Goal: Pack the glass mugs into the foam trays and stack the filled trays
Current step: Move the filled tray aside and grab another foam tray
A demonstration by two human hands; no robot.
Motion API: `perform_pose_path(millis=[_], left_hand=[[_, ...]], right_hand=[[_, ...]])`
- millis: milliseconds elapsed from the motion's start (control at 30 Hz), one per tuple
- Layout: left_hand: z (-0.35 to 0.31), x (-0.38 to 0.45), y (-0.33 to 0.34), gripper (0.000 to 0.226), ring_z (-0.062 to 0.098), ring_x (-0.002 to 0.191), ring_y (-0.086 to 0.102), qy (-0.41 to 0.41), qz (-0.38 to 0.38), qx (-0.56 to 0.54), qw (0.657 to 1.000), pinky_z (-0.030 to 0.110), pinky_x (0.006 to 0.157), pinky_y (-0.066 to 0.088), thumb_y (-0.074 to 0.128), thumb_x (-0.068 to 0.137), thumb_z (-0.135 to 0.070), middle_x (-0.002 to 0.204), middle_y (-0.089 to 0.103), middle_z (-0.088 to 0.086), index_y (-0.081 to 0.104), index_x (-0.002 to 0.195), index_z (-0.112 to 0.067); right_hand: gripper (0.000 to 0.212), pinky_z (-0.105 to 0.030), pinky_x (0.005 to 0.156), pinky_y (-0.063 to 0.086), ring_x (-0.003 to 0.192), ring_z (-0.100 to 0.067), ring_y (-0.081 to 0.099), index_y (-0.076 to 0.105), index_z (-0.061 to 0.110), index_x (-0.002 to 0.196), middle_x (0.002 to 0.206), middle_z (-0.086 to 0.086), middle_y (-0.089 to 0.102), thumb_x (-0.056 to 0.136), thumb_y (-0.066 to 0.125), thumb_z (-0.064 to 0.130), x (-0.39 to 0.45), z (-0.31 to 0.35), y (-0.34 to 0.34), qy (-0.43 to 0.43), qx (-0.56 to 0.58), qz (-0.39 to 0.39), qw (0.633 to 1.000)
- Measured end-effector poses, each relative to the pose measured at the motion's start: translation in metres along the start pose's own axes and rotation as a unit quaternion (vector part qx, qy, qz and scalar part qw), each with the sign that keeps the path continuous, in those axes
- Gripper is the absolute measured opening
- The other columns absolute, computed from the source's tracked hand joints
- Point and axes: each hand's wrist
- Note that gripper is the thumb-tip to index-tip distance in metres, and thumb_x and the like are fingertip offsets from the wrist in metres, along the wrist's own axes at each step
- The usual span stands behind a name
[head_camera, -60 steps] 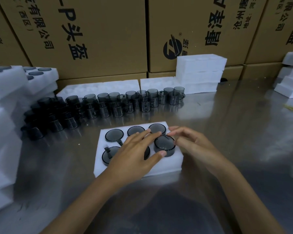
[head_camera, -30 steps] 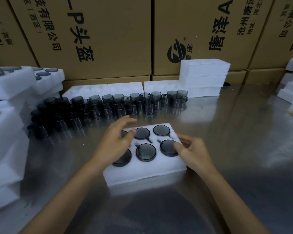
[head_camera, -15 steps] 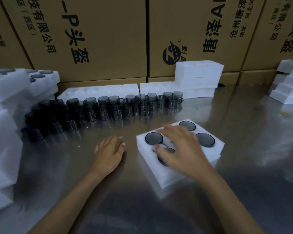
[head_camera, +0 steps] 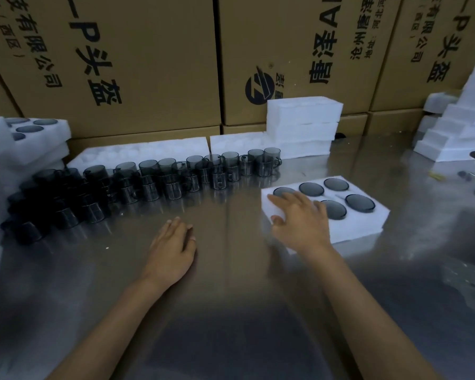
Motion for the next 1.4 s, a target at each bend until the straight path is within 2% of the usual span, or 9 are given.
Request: perform_pose_path(millis=[167,267,333,533,733,900,1100,1267,1400], left_hand=[[-0.022,0.029,0.016,0.038,0.020,0.151,0.013,0.048,0.003,-0.034,0.998,0.034,0.121,0.011,0.041,0.103,-0.018,0.161,0.026,0.006,0.047,0.141,-0.018],[-0.047,0.057,0.030,0.030,0.025,0.144,0.030,0.075,0.007,-0.063,0.995,0.039,0.119,0.023,0.044,0.100,-0.010,0.146,0.047,0.007,0.058,0.125,-0.014],[-0.066,0.076,0.041,0.025,0.024,0.133,0.042,0.093,0.002,-0.074,0.993,0.039,0.110,0.032,0.044,0.097,-0.008,0.127,0.057,0.003,0.060,0.115,-0.015],[-0.086,0.135,0.062,0.024,0.019,0.122,0.042,0.059,-0.055,-0.037,0.996,0.035,0.100,0.028,0.048,0.098,-0.018,0.126,0.056,-0.005,0.065,0.114,-0.022],[-0.077,0.153,0.068,0.017,0.016,0.112,0.044,0.045,-0.097,-0.047,0.993,0.035,0.098,0.033,0.051,0.095,-0.018,0.111,0.054,-0.005,0.065,0.104,-0.022],[-0.077,0.155,0.065,0.016,0.016,0.097,0.048,0.046,-0.097,-0.085,0.991,0.039,0.095,0.042,0.051,0.094,-0.014,0.095,0.050,-0.006,0.066,0.097,-0.020],[-0.082,0.152,0.059,0.015,0.015,0.092,0.056,0.039,-0.079,-0.076,0.993,0.041,0.098,0.042,0.048,0.096,-0.017,0.094,0.063,-0.007,0.061,0.097,-0.023],[-0.083,0.150,0.056,0.017,0.018,0.092,0.059,0.029,-0.070,-0.091,0.993,0.042,0.097,0.044,0.047,0.097,-0.018,0.096,0.065,-0.004,0.064,0.099,-0.022],[-0.083,0.150,0.056,0.018,0.020,0.084,0.061,0.032,-0.072,-0.100,0.992,0.039,0.091,0.046,0.050,0.094,-0.017,0.080,0.064,-0.007,0.066,0.092,-0.024]], right_hand=[[0.055,-0.046,0.117,0.020,0.145,-0.022,0.027,0.040,0.038,0.148,0.154,0.000,0.040,0.095,0.048,0.029,0.037,-0.056,-0.011,0.110,-0.058,-0.012,0.992],[0.054,-0.046,0.114,0.022,0.141,-0.025,0.033,0.046,0.032,0.145,0.149,-0.002,0.046,0.091,0.053,0.031,0.057,-0.066,-0.017,0.128,-0.047,-0.001,0.991],[0.052,-0.044,0.112,0.023,0.139,-0.025,0.034,0.052,0.027,0.140,0.145,-0.003,0.050,0.089,0.056,0.030,0.075,-0.065,-0.021,0.115,-0.017,-0.011,0.993],[0.061,-0.048,0.112,0.027,0.142,-0.030,0.030,0.037,0.019,0.150,0.153,-0.006,0.040,0.091,0.056,0.025,0.164,-0.051,-0.037,0.043,0.048,-0.029,0.997],[0.074,-0.051,0.112,0.025,0.143,-0.040,0.022,0.022,0.032,0.155,0.154,-0.016,0.031,0.089,0.053,0.019,0.261,-0.056,-0.044,0.042,-0.025,-0.045,0.998],[0.074,-0.051,0.118,0.018,0.152,-0.031,0.006,0.022,0.026,0.156,0.163,-0.009,0.018,0.091,0.055,0.019,0.314,-0.063,-0.039,0.022,-0.083,-0.046,0.995],[0.061,-0.049,0.116,0.022,0.142,-0.034,0.026,0.032,0.019,0.146,0.149,-0.015,0.035,0.090,0.056,0.013,0.324,-0.052,-0.018,0.031,-0.160,-0.114,0.980],[0.048,-0.048,0.115,0.022,0.136,-0.033,0.034,0.040,0.012,0.138,0.142,-0.013,0.042,0.093,0.057,0.015,0.312,-0.043,-0.037,-0.001,-0.186,-0.160,0.969],[0.041,-0.047,0.115,0.024,0.119,-0.035,0.048,0.045,0.009,0.126,0.114,-0.013,0.060,0.086,0.057,0.003,0.268,-0.019,-0.063,-0.082,-0.140,-0.234,0.958]])
Point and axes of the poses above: each hand's wrist, its own x-axis towards the middle knuckle, its own y-axis out of the palm, z = x × y
